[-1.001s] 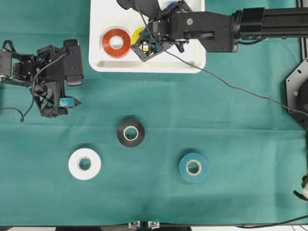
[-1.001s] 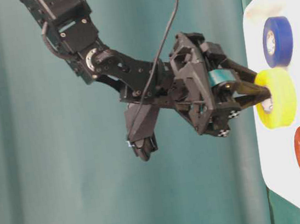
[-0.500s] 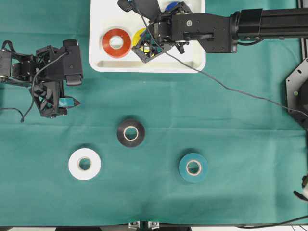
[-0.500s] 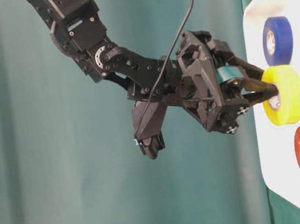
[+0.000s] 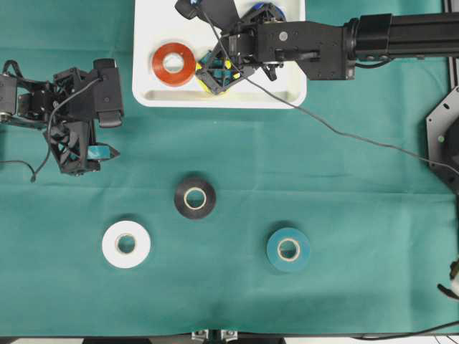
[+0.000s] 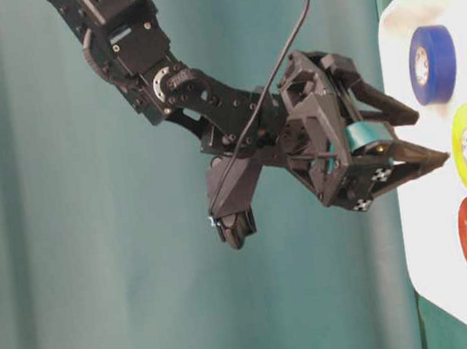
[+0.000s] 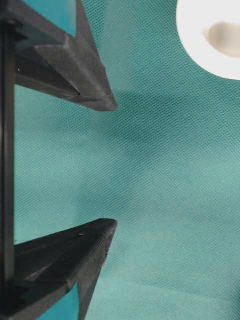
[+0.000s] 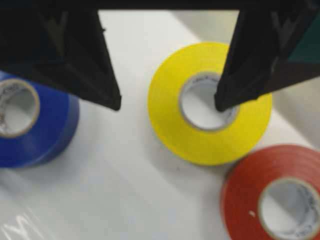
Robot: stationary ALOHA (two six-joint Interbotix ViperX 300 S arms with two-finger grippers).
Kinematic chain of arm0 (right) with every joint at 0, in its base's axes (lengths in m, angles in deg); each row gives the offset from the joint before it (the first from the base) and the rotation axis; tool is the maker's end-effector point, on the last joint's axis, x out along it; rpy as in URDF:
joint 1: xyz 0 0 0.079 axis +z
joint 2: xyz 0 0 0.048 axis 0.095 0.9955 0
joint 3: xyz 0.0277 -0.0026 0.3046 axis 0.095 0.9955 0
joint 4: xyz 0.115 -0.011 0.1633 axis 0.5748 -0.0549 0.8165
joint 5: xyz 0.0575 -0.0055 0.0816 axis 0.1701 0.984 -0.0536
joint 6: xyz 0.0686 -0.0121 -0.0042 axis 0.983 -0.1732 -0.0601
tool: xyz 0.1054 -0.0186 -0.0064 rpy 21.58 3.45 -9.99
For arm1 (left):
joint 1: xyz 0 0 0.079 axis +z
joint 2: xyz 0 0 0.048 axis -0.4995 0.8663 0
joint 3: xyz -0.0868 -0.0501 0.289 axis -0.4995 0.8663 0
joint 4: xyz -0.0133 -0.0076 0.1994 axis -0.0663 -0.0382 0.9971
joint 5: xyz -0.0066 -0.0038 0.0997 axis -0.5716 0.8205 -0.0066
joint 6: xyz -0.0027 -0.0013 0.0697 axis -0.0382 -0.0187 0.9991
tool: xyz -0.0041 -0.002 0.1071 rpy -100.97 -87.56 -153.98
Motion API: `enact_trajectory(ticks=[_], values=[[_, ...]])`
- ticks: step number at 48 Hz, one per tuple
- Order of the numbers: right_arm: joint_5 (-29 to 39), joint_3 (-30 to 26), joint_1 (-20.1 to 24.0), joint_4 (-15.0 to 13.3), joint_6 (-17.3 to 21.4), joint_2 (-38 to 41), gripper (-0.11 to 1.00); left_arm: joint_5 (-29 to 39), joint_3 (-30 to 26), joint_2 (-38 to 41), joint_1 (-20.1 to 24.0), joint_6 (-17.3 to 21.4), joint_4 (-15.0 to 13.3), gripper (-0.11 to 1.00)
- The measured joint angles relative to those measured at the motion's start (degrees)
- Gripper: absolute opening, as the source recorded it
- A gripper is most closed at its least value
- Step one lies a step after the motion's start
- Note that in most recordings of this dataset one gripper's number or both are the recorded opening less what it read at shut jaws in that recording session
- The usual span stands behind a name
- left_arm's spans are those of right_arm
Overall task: Put the tape alternately from left to right into the white case.
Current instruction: 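Release the yellow roll in the tray and raise the right gripper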
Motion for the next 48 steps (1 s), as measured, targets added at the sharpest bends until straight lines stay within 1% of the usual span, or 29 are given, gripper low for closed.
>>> enact_trajectory(ticks=[24, 48], values=[[-0.35, 0.00, 0.35, 0.00, 0.00, 0.00, 0.80, 0.00, 0.18, 0.00, 0.00, -0.09, -0.09, 0.82], [-0.18, 0.00, 4.57, -0.09, -0.18, -3.60, 0.80, 0.00, 0.18, 0.00, 0.00, -0.18, -0.09, 0.82]])
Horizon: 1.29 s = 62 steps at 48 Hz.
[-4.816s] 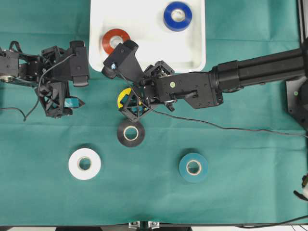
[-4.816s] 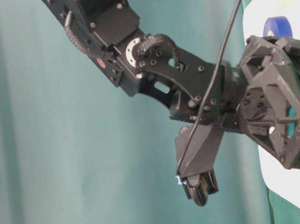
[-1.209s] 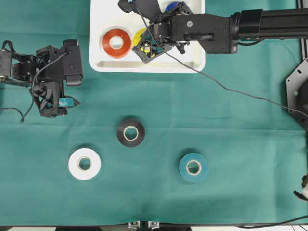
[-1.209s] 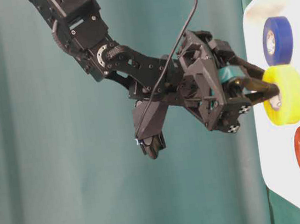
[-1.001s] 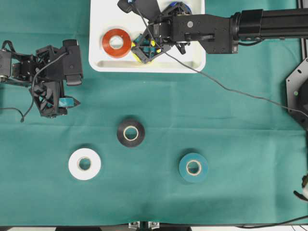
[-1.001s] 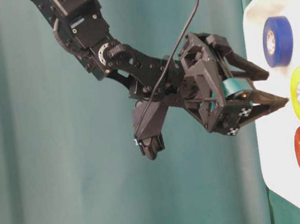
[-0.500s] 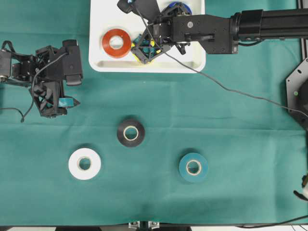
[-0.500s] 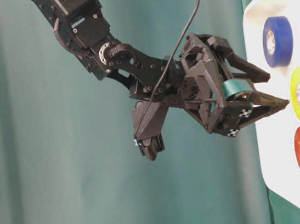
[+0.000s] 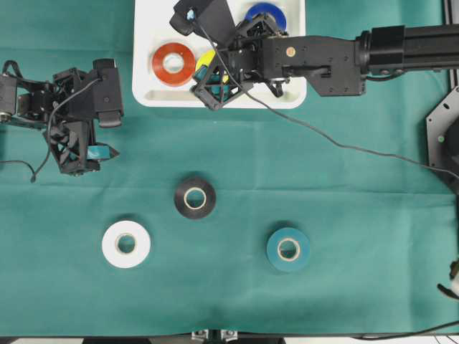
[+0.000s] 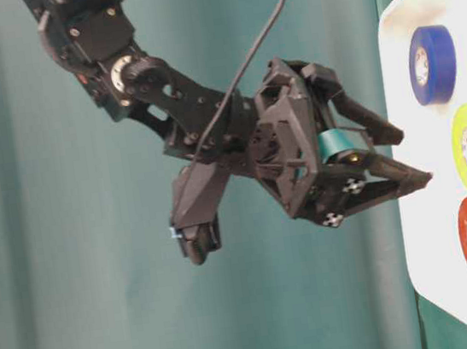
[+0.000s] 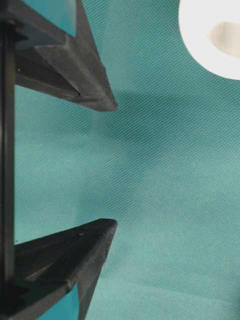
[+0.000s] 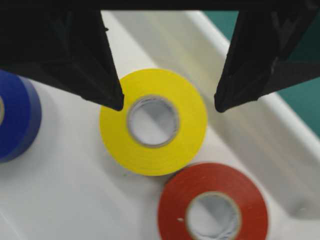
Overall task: Put the tape alternately from left to right into the white case.
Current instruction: 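Release the yellow roll in the tray and raise the right gripper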
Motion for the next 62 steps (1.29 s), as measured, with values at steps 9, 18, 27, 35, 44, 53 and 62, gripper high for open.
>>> enact_trajectory(ticks=[9, 18, 27, 35, 44, 53, 62], values=[[0.00, 0.09, 2.02, -0.70, 0.00, -1.23, 0.80, 0.00, 0.00, 0.00, 0.00, 0.09, 0.00, 0.82], [0.62, 0.09, 4.75, -1.49, 0.00, -2.46, 0.80, 0.00, 0.00, 0.00, 0.00, 0.09, 0.00, 0.82], [2.20, 0.09, 7.21, -1.58, -0.09, -2.90, 0.79, 0.00, 0.00, 0.00, 0.00, -0.18, 0.00, 0.82], [3.87, 0.00, 9.32, -1.67, -0.09, -3.52, 0.79, 0.00, 0.00, 0.00, 0.00, -2.11, 0.00, 0.82], [4.66, 0.00, 11.78, -1.67, -2.46, -3.96, 0.79, 0.00, 0.00, 0.00, 0.00, -3.96, 0.00, 0.82], [4.75, 0.62, 14.41, -1.67, -8.17, -3.87, 0.79, 0.00, 0.00, 0.00, 0.00, -4.04, -0.09, 0.82], [4.75, 2.72, 15.21, -1.58, -8.53, -3.87, 0.79, 0.00, -0.09, 0.00, -0.09, -4.04, -0.09, 0.82]])
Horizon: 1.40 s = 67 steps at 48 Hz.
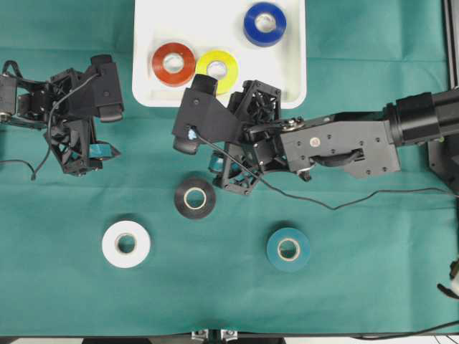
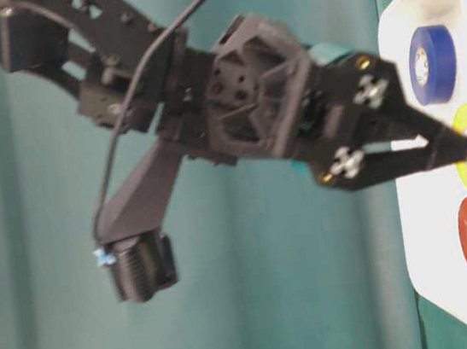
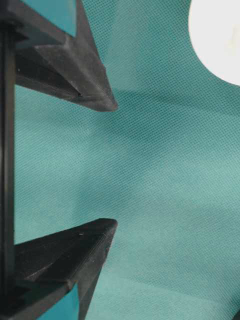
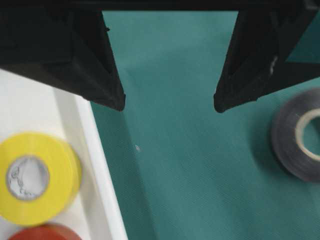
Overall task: Put the tape alternately from left to right into the white case.
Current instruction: 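Release the yellow roll in the tray and raise the right gripper, then lower the left gripper into the white tape roll's hole and grasp it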
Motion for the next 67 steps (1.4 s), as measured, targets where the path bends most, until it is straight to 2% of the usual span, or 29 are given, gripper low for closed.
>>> enact_trajectory(ticks=[14, 26, 36, 44, 57, 67], values=[[-0.18, 3.34, -0.18, 0.00, 0.18, -0.09, 0.79, 0.00, 0.09, 0.00, 0.09, 0.00, 0.00, 0.82], [-0.53, 6.06, -0.18, 1.23, 0.44, -0.18, 0.79, 0.00, 0.09, 0.00, 0.00, 0.00, 0.00, 0.82], [-3.34, 7.21, -0.09, 1.23, 0.44, -0.26, 0.79, 0.00, 0.00, 0.00, -0.09, 0.00, 0.00, 0.82], [-4.39, 8.17, -0.18, 1.23, 0.62, -1.49, 0.79, 0.00, -0.62, 0.00, -1.85, 0.00, 0.09, 0.82], [-5.71, 10.81, -0.09, 1.14, 3.08, -3.25, 0.79, 0.00, -2.02, 0.00, -6.33, 0.00, 0.09, 0.82], [-7.82, 12.22, -0.09, 1.14, 3.08, -4.13, 0.79, 0.00, -2.64, 0.00, -9.84, 0.00, 0.00, 0.82]])
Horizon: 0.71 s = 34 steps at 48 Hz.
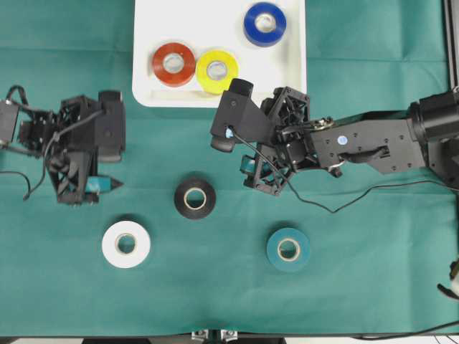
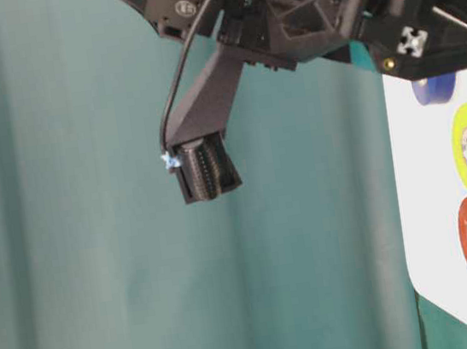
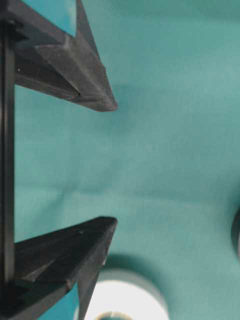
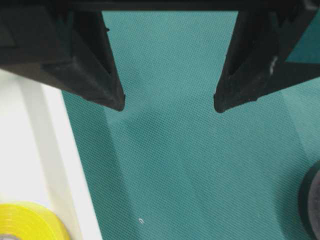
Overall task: Put the tape alternately from left to right into the white case.
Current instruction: 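Lower the left gripper into the white tape roll's hole and grasp it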
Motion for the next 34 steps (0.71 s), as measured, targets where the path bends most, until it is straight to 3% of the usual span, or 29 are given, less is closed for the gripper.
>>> enact_trajectory(ticks=[17, 34], values=[[-1.05, 0.70, 0.00, -0.09, 0.00, 0.00, 0.79, 0.00, -2.46, -0.18, -5.63, -1.58, 0.09, 0.82], [-2.11, 1.05, 0.00, -0.70, 0.00, 0.00, 0.79, 0.09, -2.72, 0.70, -9.49, -11.25, 0.00, 0.82]])
